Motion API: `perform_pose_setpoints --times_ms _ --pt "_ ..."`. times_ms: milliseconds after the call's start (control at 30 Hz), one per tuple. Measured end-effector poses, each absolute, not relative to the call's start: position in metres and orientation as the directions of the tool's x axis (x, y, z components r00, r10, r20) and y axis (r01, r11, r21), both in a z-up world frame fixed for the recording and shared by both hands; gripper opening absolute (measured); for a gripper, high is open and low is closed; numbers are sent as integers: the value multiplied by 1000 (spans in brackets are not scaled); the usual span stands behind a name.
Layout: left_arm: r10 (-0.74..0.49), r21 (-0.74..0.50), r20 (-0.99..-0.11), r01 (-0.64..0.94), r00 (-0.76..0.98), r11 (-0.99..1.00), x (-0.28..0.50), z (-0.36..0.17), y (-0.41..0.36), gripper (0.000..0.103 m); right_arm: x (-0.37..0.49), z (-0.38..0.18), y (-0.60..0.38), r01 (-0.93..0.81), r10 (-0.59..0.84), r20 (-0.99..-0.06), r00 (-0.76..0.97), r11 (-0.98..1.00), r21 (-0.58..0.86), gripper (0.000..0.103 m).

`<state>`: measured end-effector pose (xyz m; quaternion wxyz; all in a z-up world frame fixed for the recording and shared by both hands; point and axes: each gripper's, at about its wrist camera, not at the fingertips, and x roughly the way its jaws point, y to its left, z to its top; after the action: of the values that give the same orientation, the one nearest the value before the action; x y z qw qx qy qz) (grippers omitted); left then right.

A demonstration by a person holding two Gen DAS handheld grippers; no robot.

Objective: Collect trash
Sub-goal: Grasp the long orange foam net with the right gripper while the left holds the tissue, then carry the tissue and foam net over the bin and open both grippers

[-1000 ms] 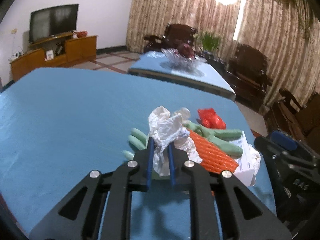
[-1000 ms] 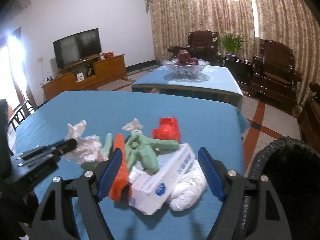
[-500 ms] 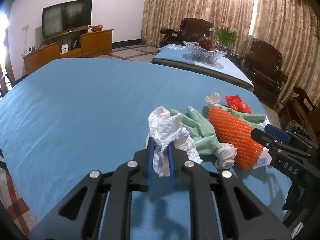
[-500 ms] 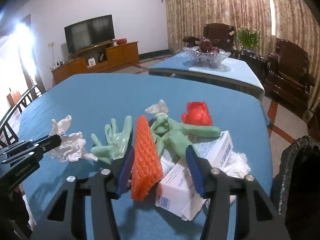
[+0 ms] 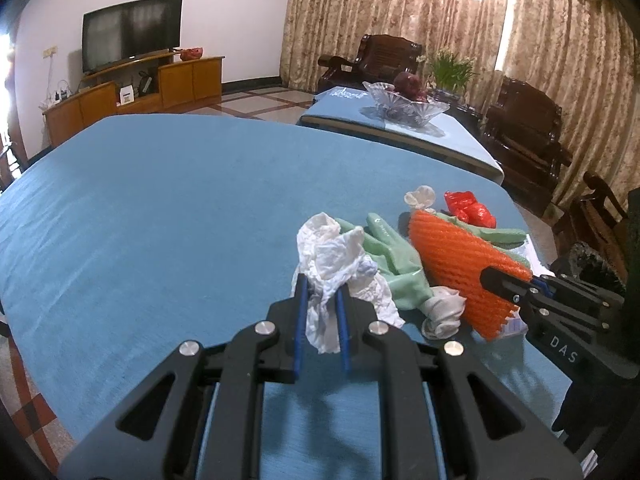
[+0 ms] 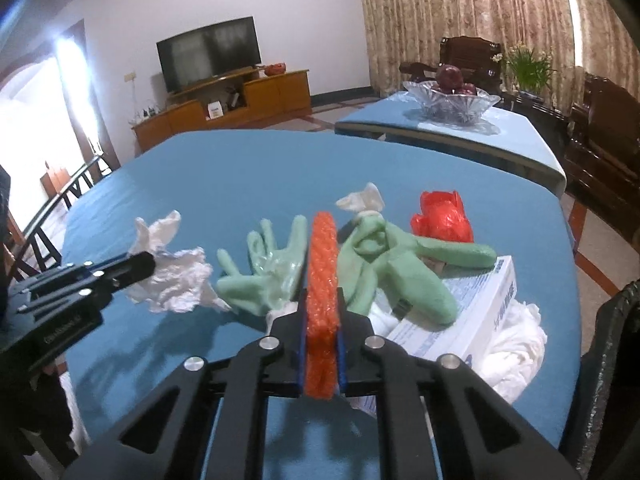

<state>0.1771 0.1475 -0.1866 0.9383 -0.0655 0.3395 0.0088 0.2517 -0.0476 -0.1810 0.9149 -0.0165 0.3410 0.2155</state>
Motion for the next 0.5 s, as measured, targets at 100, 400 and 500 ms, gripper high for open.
perform_pose_setpoints --times_ms 100,400,500 --pt "-31 -115 -631 -53 775 992 176 -180 143 13 248 -171 -51 -408 398 -611 684 903 132 11" --pt "-46 -109 -603 -25 796 994 170 -159 127 13 238 -138 -60 -399 404 -554 728 907 137 11" --pt "-54 -107 -595 -12 802 994 168 -151 117 13 234 -128 -68 -390 401 -535 743 910 140 11"
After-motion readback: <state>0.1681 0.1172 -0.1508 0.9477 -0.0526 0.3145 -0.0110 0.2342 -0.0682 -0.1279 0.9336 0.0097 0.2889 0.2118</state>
